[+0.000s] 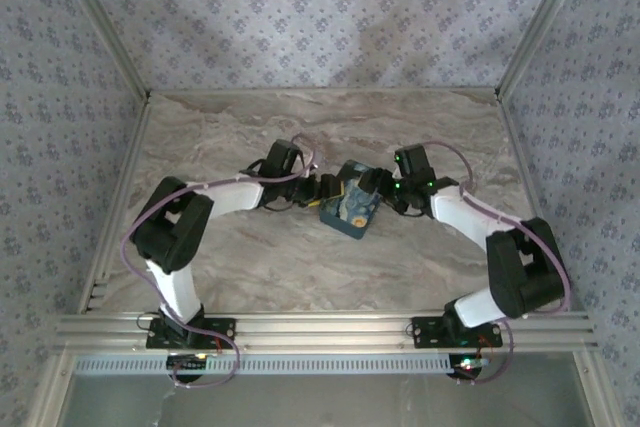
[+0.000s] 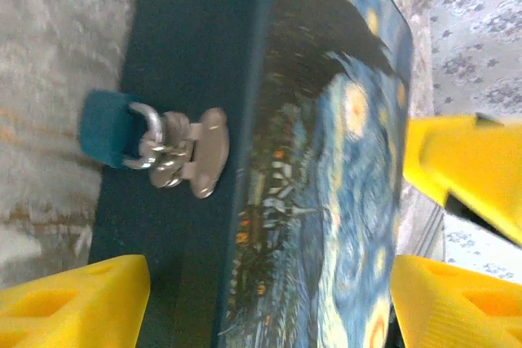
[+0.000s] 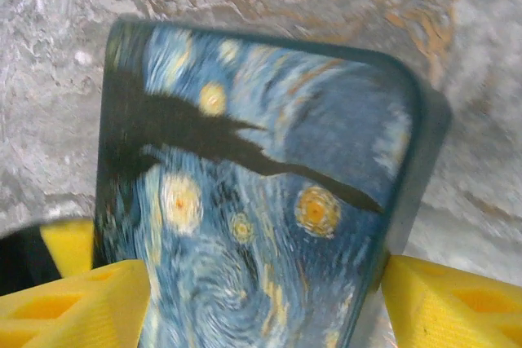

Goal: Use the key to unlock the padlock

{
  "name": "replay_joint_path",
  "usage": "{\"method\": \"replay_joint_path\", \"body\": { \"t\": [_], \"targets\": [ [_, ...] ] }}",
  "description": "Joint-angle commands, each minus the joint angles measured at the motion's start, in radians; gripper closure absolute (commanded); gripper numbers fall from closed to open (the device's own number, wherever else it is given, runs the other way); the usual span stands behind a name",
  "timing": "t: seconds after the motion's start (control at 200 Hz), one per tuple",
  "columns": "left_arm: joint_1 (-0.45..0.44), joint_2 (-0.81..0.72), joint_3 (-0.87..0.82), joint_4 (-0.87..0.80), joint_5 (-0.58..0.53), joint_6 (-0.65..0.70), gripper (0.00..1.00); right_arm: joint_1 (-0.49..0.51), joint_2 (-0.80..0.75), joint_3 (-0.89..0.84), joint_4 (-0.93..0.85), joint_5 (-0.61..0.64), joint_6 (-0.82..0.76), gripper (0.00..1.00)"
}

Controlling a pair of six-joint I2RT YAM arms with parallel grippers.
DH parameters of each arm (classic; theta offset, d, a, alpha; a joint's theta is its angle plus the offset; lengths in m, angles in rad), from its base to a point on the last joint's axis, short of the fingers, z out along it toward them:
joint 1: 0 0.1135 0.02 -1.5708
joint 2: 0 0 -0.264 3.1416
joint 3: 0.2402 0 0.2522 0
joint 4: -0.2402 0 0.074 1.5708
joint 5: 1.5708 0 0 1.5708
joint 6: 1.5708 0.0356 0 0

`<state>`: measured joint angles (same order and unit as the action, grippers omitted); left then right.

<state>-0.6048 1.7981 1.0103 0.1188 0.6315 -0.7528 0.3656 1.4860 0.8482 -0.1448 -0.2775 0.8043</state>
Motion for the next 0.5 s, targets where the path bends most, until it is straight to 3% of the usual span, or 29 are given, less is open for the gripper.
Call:
{"method": "replay_joint_path", "body": {
  "t": [0.0, 0.28, 0.495],
  "targets": [
    [-0.029, -0.103, -0.078, 0.108, -0.032, -0.058, 0.23, 0.001, 0.095, 0.107, 0.015, -0.055, -0.025, 0.23],
    [-0.156, -0.157, -0.186, 0.177, -0.129, -0.120, 0.24, 0.080, 0.304, 0.308, -0.031, -0.103, -0.076, 0.24],
    [-0.153, -0.281, -0.201, 0.057, -0.220, -0.073, 0.23, 0.055, 0.285, 0.336, -0.127, -0.054, -0.130, 0.23]
  ]
}}
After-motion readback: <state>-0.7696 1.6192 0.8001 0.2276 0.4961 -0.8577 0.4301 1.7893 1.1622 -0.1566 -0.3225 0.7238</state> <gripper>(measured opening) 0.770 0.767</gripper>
